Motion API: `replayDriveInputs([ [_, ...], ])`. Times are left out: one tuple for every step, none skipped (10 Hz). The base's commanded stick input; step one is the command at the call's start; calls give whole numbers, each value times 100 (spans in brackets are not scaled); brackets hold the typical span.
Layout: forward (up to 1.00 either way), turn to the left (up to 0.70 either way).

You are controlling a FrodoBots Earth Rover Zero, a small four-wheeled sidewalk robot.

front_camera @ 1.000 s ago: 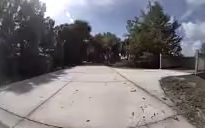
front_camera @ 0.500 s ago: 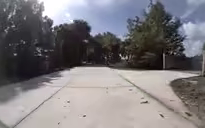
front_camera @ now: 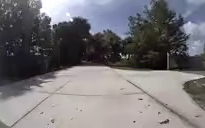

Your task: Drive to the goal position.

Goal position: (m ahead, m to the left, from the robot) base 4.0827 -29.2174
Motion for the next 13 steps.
replayDriveInputs([
  [85,-13],
  [85,-27],
  [85,-34],
  [85,-34],
  [85,-34],
  [85,-34],
  [85,-34],
  [85,-34],
  [85,-34],
  [85,-34],
  [85,-34],
  [85,-34],
  [85,-34],
])
